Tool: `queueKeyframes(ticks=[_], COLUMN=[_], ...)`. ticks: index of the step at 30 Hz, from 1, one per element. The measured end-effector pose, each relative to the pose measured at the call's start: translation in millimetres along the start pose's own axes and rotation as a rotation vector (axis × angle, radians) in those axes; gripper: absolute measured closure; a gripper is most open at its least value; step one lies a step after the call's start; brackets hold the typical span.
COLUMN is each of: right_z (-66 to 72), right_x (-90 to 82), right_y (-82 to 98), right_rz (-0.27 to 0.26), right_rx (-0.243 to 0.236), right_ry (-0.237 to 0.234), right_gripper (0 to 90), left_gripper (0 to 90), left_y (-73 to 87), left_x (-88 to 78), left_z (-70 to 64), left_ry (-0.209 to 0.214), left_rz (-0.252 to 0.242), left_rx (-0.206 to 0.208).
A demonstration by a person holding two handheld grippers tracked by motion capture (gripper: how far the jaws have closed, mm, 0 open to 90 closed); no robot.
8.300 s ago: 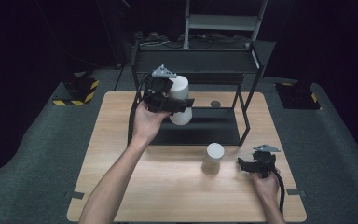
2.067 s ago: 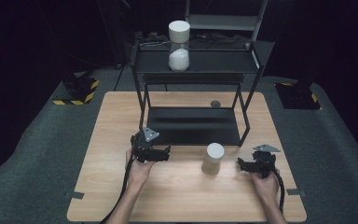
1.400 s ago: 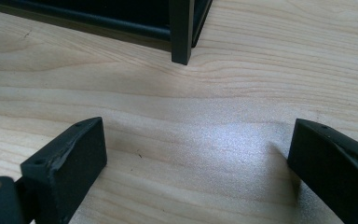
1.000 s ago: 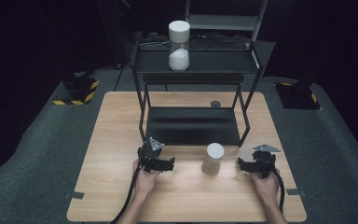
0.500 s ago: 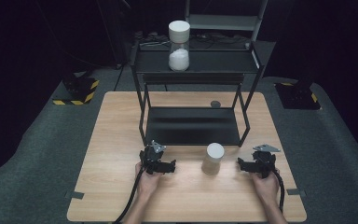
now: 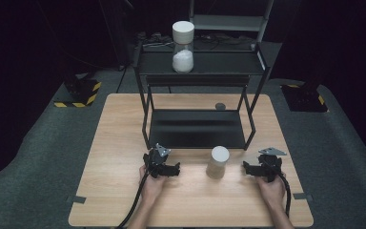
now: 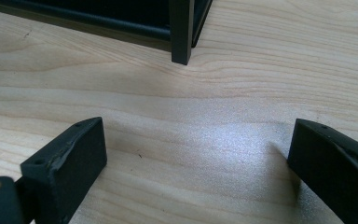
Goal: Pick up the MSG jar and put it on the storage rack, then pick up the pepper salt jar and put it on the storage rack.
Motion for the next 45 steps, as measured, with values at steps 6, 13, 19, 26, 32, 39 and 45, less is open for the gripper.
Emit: queueKeyframes(ticks=[6,13,19,26,32,39,45], right_z=[-0.3,0.5,1.2,0.8,6.6,18.6,28.8], right_x=[0.0,0.2,1.3,-2.7,-9.9,-18.0,-19.9], right_y=[0.0,-0.2,-1.1,1.9,8.7,21.2,25.8], right_rz=[0.0,0.002,0.006,0.012,0.016,-0.007,-0.012], right_rx=[-0.001,0.005,0.023,0.001,-0.012,-0.027,-0.055], right_ry=[-0.002,0.006,0.021,-0.008,-0.064,-0.139,-0.186], right_gripper=[3.6,2.3,0.0,0.9,0.6,0.8,0.7], left_gripper=[2.3,2.3,2.3,2.4,2.4,2.4,2.4], left_y=[0.0,0.0,0.0,0.0,0.0,0.1,0.1], left_x=[0.0,0.0,0.0,0.1,0.0,0.1,0.1], left_z=[-0.1,0.0,0.1,0.2,0.2,0.2,0.2], left_ry=[-0.001,0.0,0.001,0.001,0.001,0.001,0.001], left_rz=[0.0,0.0,0.0,0.0,0.0,0.0,0.0], left_rx=[0.001,0.0,0.0,0.0,0.0,0.0,0.0])
Point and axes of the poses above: each handheld gripper's, and its own axes: x roughly forward along the jaws, y roughly out of its underside, z roughly to its left, the point moved 9 cm from there along x, roughly forward along the jaws, and after that the axes turned 15 degrees about -y, right-handed, at the moved point
